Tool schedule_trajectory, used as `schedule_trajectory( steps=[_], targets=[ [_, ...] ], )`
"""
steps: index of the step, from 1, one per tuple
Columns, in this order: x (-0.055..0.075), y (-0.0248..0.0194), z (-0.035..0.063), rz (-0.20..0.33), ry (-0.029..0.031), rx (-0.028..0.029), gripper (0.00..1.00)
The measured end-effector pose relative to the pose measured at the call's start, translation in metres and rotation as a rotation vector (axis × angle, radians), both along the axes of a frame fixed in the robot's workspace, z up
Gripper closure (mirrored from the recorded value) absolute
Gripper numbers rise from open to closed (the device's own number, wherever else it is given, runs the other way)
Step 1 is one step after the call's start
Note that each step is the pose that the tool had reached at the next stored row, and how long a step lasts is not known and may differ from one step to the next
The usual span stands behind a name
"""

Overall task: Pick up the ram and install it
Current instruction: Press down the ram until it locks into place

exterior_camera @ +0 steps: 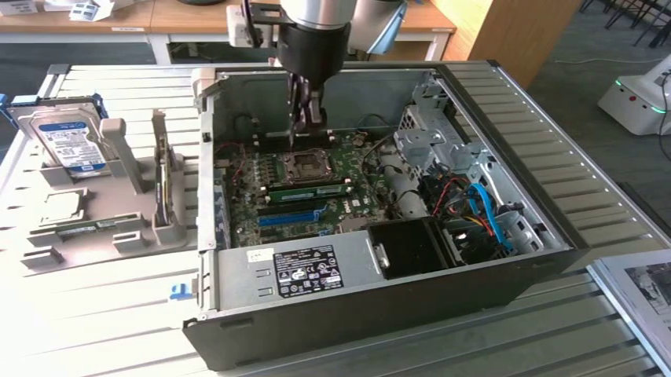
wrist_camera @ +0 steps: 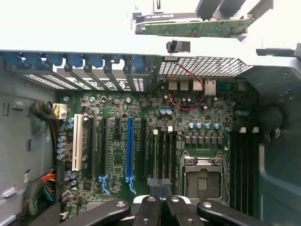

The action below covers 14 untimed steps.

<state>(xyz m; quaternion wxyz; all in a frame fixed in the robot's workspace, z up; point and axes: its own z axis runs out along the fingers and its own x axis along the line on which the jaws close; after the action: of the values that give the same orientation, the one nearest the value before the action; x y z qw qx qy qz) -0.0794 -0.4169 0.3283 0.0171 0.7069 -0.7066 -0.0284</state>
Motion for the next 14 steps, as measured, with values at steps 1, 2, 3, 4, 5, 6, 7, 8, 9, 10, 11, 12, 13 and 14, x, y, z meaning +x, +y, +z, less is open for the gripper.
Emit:
schedule_trajectory(
  steps=[1,2,3,4,5,6,7,8,9,10,11,12,13,14],
  targets=[
    [0.0000,0.0000,0.0016,0.000,0.0001,-0.0008,0.90],
    [0.0000,0.0000,0.0031,0.000,0.0001,-0.0017,0.90],
    [0.0000,0.0000,0.0046,0.000,0.0001,-0.0026,0.90],
    [0.0000,0.0000,0.0060,0.000,0.0003,-0.0037,0.90],
    [0.0000,0.0000,0.0067,0.000,0.0002,-0.0047,0.90],
    [0.0000,0.0000,0.0067,0.000,0.0002,-0.0049,0.90],
    [0.0000,0.0000,0.0067,0.000,0.0001,-0.0050,0.90],
    [0.0000,0.0000,0.0067,0.000,0.0002,-0.0050,0.90],
    [0.0000,0.0000,0.0067,0.000,0.0002,-0.0051,0.90],
    [0.0000,0.0000,0.0068,0.000,0.0002,-0.0052,0.90],
    [0.0005,0.0000,0.0069,0.000,0.0003,-0.0054,0.90],
    [0.0016,0.0000,0.0069,0.000,0.0003,-0.0055,0.90],
    [0.0032,0.0000,0.0069,0.000,0.0003,-0.0054,0.90],
    [0.0048,0.0000,0.0068,0.000,0.0002,-0.0053,0.90]
  ],
)
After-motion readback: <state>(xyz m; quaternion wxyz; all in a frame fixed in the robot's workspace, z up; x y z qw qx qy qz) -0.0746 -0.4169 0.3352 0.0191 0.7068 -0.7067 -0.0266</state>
